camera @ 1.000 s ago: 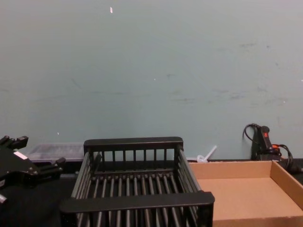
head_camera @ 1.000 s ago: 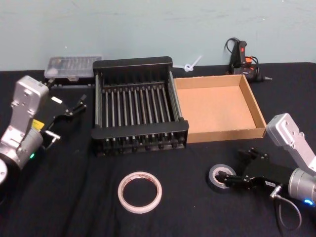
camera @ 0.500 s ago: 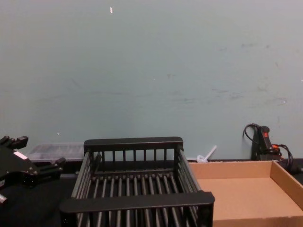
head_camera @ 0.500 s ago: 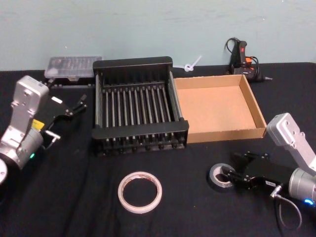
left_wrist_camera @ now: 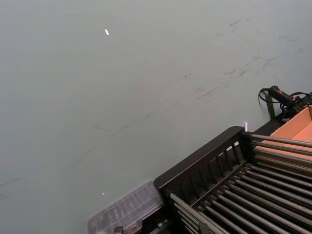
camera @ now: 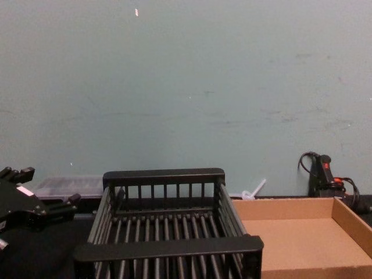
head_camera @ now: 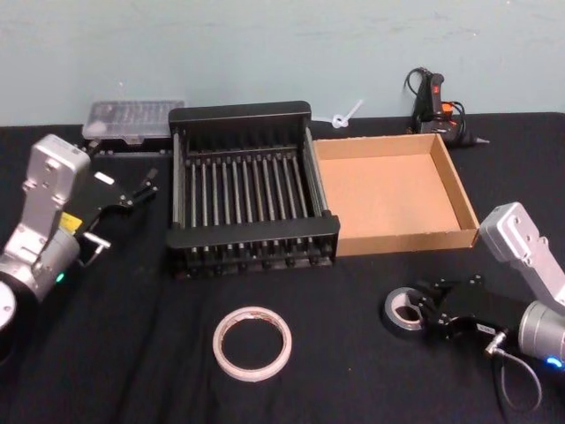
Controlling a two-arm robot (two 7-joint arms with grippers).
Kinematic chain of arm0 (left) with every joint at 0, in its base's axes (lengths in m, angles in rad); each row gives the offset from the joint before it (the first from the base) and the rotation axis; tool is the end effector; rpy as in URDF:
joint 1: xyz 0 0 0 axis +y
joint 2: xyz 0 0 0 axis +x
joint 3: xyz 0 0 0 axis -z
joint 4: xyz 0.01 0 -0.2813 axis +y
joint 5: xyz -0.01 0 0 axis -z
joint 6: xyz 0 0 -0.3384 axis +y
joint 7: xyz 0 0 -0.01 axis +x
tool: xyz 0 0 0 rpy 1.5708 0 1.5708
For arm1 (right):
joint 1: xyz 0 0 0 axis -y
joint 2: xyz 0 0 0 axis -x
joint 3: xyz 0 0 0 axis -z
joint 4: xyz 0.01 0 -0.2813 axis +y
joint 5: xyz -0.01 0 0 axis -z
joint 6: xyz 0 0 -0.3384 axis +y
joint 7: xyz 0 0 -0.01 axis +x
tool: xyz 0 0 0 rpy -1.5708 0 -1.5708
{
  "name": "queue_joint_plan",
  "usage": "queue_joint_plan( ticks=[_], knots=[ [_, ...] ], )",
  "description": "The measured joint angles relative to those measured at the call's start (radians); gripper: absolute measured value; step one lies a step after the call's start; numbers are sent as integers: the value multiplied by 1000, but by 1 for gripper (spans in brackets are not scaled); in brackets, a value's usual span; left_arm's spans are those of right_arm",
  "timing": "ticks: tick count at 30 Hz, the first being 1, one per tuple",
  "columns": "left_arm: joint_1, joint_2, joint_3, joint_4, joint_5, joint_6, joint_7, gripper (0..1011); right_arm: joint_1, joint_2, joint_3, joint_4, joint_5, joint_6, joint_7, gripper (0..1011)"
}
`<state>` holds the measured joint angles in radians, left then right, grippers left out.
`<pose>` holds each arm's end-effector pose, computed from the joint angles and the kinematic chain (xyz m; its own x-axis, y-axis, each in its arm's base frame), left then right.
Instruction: Pick up the white tape and place it into the black box , Pick up the silver tape and place it into the brown box.
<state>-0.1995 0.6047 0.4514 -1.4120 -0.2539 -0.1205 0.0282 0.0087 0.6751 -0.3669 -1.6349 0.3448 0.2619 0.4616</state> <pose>0.3846 0.0699 -0.3009 0.2924 0.8803 0.3737 -0.9552 0.2874 0.0704 0.3365 -0.0687 -0.2898 0.7130 -0.6972 0.0741 0.6354 0.5979 -0.4886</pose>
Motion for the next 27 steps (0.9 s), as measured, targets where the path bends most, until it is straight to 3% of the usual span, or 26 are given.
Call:
queue_joint_plan(
  ticks=[6, 18, 27],
  knots=[
    [0, 0, 0, 0, 0, 0, 0, 1001, -1, 0, 1, 0, 1, -2, 1, 140],
    [0, 0, 0, 0, 0, 0, 0, 1002, -13, 0, 45, -24, 44, -43, 13, 140],
    [0, 0, 0, 0, 0, 0, 0, 1001, 19, -10, 73, -30, 67, -66, 4, 139]
  ],
)
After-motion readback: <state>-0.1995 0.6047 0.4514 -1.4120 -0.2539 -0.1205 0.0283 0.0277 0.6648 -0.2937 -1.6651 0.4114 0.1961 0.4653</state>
